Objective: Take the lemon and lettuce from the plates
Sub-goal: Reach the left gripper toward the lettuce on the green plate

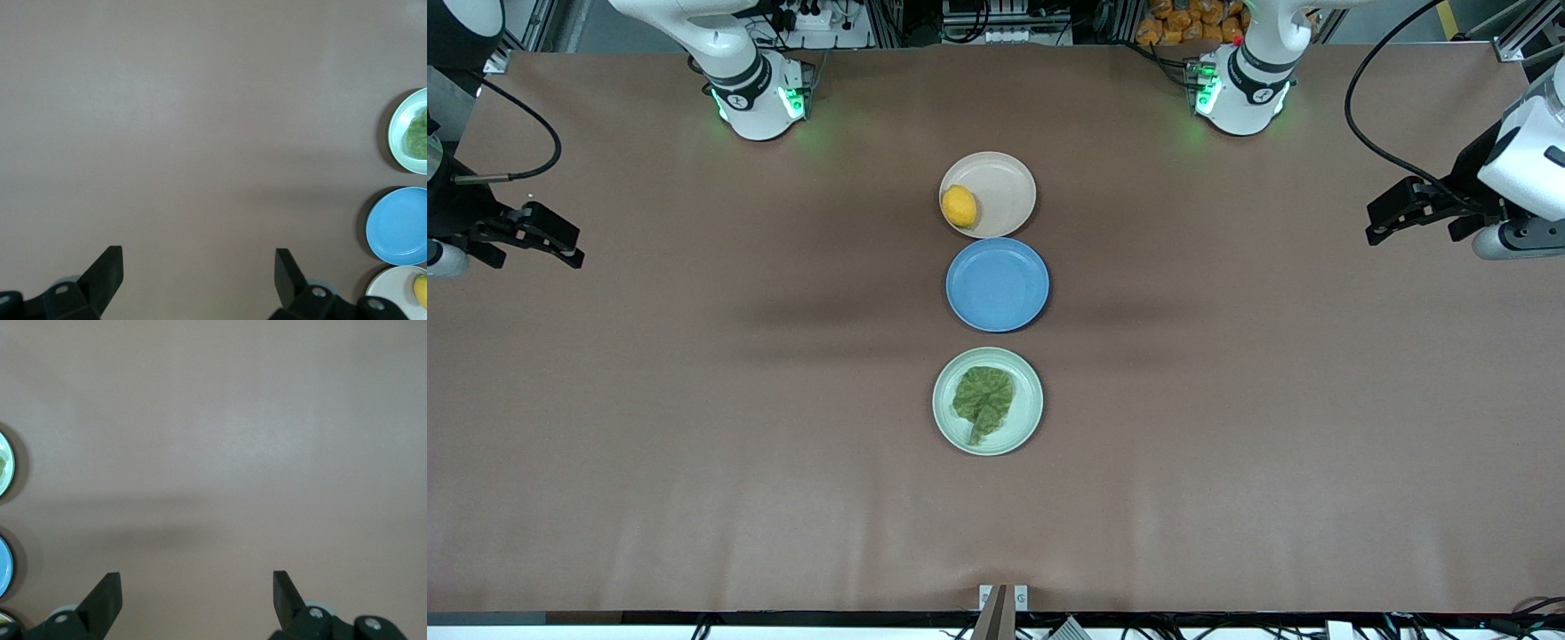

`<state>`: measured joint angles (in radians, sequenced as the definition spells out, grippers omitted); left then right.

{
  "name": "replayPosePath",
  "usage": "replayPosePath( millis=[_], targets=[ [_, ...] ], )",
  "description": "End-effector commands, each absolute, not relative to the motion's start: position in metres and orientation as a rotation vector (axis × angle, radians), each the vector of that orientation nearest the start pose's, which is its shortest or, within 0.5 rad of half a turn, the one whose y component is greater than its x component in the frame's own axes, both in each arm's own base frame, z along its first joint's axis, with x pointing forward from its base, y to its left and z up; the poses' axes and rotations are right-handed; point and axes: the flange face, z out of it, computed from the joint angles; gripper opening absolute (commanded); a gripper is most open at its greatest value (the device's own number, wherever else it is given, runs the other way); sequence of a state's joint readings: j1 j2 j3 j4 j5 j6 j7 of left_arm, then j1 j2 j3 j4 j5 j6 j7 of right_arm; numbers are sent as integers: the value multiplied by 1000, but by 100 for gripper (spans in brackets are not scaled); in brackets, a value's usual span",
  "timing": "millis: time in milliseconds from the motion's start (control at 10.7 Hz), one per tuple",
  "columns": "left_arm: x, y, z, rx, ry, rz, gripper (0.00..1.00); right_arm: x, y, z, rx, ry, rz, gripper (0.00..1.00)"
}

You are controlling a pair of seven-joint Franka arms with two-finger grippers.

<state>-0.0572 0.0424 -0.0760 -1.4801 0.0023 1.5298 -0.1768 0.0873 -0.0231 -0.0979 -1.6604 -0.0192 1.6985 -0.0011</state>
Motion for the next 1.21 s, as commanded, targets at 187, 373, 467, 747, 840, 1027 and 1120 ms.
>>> replayPosePath(
  millis=[187,373,467,747,840,1027,1120],
  targets=[
    [556,-75,643,-3151,-24,-25,100,560,-11,609,-3171,25,-90,100],
    [557,-75,642,-3166,-16,-19,100,560,-11,609,-3168,25,-90,100],
    [561,-85,631,-3166,10,13,100,560,-11,610,-3170,25,-92,100],
    [582,-143,593,-3173,133,3,100,560,-10,610,-3170,23,-92,100],
    [590,-165,578,-3178,172,-16,100,561,-10,609,-3170,23,-90,100],
    [604,-208,533,-3180,238,-2,100,560,-8,607,-3170,18,-83,100],
    [606,-240,518,-3192,228,-46,100,560,-8,604,-3170,18,-73,100]
  ],
)
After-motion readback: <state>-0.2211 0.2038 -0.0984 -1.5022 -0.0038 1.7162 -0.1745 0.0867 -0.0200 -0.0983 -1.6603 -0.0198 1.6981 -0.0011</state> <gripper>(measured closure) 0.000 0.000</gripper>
